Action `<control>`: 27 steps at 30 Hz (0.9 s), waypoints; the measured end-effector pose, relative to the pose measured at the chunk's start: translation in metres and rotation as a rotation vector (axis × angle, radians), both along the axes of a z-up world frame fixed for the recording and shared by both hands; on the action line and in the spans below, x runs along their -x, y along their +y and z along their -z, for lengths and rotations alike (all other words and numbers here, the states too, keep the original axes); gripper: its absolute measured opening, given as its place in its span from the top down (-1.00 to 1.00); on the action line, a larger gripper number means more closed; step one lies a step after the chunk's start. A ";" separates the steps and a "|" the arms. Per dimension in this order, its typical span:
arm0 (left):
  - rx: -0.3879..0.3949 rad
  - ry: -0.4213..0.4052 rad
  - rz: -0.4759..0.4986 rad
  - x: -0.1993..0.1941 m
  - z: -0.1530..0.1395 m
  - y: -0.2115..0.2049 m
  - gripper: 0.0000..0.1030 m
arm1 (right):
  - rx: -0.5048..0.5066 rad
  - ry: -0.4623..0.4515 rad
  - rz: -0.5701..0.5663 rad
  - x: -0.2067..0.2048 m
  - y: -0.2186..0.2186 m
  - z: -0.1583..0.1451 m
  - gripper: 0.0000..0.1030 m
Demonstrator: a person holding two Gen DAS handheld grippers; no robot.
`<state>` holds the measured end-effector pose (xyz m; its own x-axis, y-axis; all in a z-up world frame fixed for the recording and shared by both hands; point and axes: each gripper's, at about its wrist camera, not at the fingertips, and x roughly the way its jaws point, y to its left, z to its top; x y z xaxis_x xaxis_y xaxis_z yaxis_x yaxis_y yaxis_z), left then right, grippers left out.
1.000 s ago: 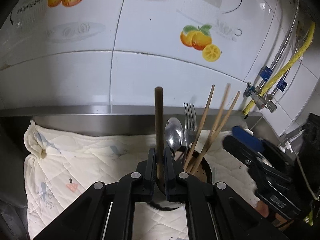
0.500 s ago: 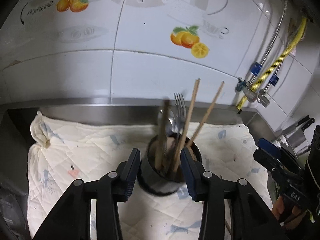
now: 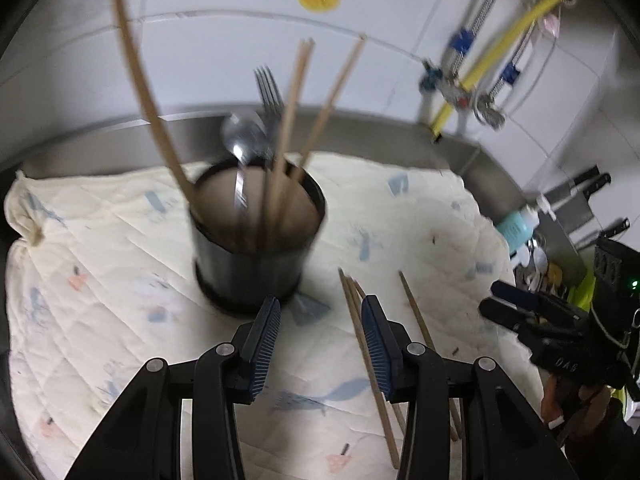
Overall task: Organize utensils
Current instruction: 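Move both open tools back over the loose chopsticks on the cloth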
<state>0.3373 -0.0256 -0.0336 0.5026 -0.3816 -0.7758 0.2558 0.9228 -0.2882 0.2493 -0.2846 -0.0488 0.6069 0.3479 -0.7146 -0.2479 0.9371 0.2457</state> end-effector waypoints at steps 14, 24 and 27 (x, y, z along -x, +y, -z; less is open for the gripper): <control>-0.060 0.124 0.053 -0.005 0.068 -0.046 0.11 | 0.066 0.187 -0.018 0.009 -0.004 0.062 -0.21; -0.099 0.149 0.081 -0.017 0.095 -0.080 0.11 | 0.053 0.200 -0.043 0.004 0.000 0.068 -0.21; -0.128 0.161 0.071 -0.024 0.102 -0.087 0.11 | 0.051 0.207 -0.038 0.003 -0.001 0.070 -0.21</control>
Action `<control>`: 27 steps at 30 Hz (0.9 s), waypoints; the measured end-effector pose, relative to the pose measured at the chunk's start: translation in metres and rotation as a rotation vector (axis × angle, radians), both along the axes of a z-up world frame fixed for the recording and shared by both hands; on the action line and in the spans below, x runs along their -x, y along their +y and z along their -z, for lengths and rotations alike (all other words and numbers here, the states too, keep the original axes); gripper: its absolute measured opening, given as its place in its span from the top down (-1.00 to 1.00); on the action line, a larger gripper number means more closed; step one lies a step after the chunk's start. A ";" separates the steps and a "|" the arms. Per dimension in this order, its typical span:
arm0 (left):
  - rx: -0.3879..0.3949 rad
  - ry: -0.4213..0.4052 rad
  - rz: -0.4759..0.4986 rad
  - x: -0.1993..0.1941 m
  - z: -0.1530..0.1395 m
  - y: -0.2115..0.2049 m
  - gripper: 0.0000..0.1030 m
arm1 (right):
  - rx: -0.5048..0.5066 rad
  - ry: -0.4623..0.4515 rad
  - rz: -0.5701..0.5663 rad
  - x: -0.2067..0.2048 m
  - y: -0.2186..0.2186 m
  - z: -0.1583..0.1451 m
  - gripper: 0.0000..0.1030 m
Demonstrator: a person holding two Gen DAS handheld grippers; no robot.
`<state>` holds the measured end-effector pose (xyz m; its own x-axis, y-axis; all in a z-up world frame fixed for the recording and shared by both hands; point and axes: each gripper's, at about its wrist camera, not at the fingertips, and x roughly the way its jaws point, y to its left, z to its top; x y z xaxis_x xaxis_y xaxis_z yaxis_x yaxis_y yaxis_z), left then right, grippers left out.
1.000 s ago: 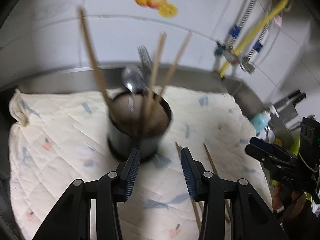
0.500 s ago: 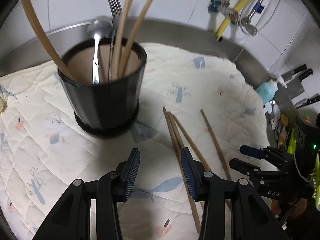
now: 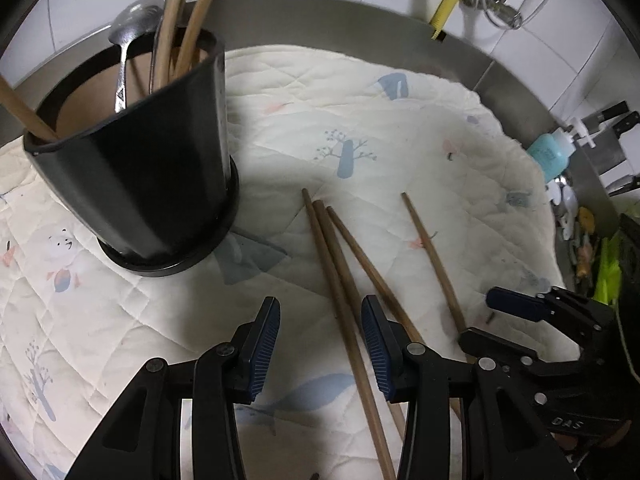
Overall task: Organize utensils
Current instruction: 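Move both open tools back over the loose chopsticks on the cloth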
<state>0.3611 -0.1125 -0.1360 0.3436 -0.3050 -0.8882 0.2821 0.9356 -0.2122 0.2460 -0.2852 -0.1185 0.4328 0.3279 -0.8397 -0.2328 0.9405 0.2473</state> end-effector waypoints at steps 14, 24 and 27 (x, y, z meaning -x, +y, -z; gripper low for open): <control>-0.029 0.007 -0.012 -0.007 0.013 0.000 0.12 | 0.004 -0.002 -0.003 -0.002 -0.003 0.002 -0.21; -0.064 -0.014 -0.004 -0.007 0.012 -0.002 0.37 | 0.005 -0.005 -0.004 -0.003 -0.003 0.003 -0.21; -0.069 -0.018 0.007 -0.007 0.011 -0.008 0.60 | 0.006 -0.008 -0.002 -0.004 -0.003 0.002 -0.21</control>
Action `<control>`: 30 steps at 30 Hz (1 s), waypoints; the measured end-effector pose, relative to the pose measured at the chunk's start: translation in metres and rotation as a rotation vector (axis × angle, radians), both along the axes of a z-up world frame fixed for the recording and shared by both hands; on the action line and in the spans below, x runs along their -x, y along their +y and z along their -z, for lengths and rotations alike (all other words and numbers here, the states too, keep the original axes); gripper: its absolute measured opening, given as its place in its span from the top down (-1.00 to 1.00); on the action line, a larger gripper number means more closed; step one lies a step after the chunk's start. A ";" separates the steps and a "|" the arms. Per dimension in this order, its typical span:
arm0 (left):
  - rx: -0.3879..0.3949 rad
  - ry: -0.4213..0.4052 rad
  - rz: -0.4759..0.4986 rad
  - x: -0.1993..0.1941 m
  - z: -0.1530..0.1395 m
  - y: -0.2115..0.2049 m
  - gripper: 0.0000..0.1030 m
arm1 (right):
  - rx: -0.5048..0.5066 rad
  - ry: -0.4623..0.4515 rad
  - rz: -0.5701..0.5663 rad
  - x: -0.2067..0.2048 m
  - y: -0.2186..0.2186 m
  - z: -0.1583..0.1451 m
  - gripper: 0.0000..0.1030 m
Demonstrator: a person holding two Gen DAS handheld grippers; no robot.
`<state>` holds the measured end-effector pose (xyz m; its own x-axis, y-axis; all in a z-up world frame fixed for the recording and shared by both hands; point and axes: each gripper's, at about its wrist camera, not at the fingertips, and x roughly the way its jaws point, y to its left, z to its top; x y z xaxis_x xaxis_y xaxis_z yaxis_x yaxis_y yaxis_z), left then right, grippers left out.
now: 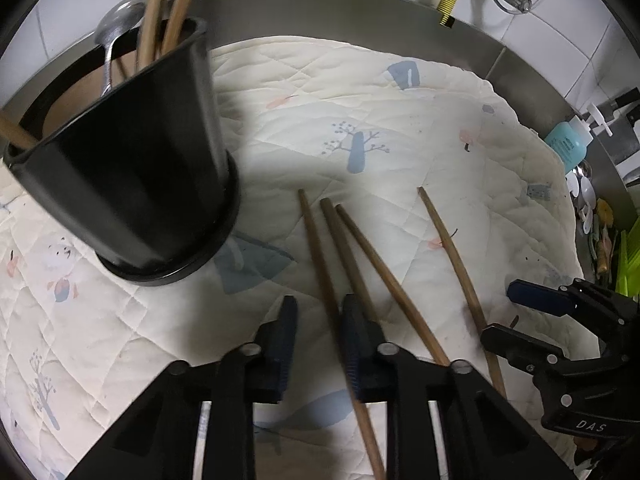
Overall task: Organize utensils
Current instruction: 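Move both open tools back over the loose chopsticks on the cloth, then close the left tool on one chopstick while the right tool closes on another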
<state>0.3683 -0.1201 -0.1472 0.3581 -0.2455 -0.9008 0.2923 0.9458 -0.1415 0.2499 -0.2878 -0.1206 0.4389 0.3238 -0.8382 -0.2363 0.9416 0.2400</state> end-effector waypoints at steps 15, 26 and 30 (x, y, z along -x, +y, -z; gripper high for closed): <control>-0.047 -0.005 -0.002 -0.014 0.004 -0.008 0.82 | -0.016 0.013 0.009 -0.030 0.002 0.002 0.23; -0.034 -0.014 -0.003 -0.010 0.003 0.007 0.86 | 0.029 0.043 0.002 -0.061 0.018 0.008 0.51; -0.035 -0.017 -0.001 -0.009 0.002 0.011 0.86 | 0.098 0.030 -0.014 -0.066 0.028 0.008 0.63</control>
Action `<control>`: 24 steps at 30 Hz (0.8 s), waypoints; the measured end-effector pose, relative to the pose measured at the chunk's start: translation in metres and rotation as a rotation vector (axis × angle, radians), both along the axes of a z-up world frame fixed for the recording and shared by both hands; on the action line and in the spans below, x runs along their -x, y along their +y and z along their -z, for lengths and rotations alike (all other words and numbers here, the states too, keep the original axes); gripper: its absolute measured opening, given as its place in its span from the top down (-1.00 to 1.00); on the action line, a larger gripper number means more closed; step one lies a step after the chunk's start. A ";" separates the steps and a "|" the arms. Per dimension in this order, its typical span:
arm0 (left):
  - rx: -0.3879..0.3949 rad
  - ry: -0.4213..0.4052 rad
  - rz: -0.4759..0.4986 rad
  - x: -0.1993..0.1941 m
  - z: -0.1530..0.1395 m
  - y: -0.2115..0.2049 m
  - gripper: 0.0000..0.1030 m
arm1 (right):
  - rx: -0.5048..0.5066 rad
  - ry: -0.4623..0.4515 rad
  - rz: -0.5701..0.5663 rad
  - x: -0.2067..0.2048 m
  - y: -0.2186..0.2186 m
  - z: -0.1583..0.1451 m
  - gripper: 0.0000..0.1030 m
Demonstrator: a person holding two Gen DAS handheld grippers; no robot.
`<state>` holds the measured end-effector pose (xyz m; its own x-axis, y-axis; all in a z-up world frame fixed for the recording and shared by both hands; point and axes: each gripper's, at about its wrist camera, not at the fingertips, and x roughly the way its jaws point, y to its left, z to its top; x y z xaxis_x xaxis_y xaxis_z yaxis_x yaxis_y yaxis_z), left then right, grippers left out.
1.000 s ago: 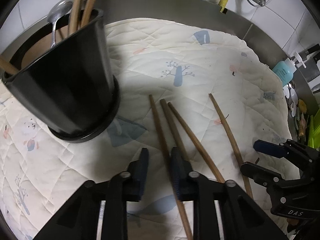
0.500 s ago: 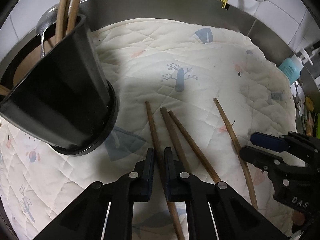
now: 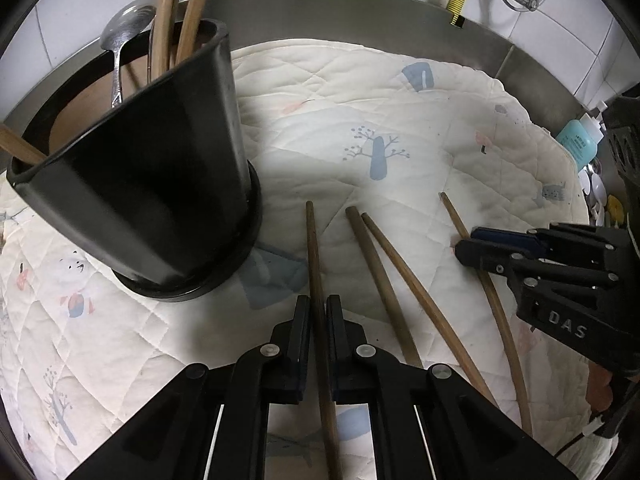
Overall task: Organize utensils
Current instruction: 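Close the left tool on one chopstick while the right tool closes on another, then lift both chopsticks upright and carry them over the black cup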
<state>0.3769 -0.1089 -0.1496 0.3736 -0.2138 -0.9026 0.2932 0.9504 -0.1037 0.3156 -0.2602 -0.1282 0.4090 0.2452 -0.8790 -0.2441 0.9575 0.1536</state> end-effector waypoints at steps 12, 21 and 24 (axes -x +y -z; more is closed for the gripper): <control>0.028 -0.014 0.002 0.011 -0.008 0.016 0.86 | 0.038 -0.006 -0.003 0.002 0.007 -0.002 0.80; 0.113 -0.104 -0.012 0.033 -0.050 0.033 0.88 | -0.039 -0.110 -0.004 0.032 -0.003 -0.041 0.81; 0.137 -0.139 -0.020 0.044 -0.069 0.041 0.88 | -0.065 -0.155 -0.007 0.042 -0.006 -0.057 0.82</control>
<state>0.3331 -0.0681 -0.0804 0.4980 -0.3220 -0.8052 0.2947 0.9361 -0.1921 0.2739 -0.2657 -0.0714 0.5370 0.3027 -0.7874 -0.2759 0.9451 0.1752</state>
